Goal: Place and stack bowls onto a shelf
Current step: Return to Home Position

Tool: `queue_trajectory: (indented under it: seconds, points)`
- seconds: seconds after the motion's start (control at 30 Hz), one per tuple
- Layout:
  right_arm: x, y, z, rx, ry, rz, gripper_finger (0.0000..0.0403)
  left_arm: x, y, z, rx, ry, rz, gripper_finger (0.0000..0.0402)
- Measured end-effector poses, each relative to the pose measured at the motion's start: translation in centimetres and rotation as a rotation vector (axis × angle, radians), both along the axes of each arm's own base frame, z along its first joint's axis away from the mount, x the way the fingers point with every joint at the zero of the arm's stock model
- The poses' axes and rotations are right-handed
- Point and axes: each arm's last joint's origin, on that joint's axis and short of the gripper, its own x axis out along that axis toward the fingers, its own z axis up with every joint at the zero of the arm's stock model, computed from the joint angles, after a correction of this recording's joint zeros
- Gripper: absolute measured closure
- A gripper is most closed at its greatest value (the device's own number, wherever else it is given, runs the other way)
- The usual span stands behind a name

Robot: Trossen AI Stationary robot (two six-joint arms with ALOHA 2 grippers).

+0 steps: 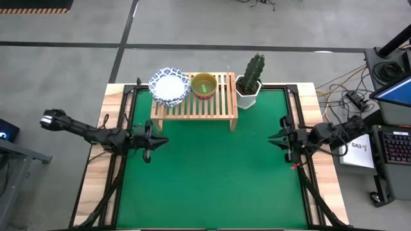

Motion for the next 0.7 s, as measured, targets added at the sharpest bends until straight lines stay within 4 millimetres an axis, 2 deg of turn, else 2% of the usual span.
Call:
queue_trajectory:
  seconds: [0.2,0.4,0.47,0.7]
  points:
    - [0.8,0.3,-2.3,-0.027,-0.101,-0.012,0.0351,0.3,-0.1,-0.4,0.013,0.039,0.000,0.0390]
    - [1.1,0.4,-3.3,-0.078,0.004,-0.007,0.0351,0.6,-0.2,-0.9,0.024,0.077,0.000,0.0391]
    - [1.1,0.3,-3.8,-0.030,0.063,-0.015,0.0351,0.7,-0.2,-1.0,0.028,0.091,0.000,0.0391]
    - [1.3,0.3,-4.1,0.189,0.108,-0.015,0.0351,1.0,-0.3,-1.6,0.040,0.137,0.000,0.0391]
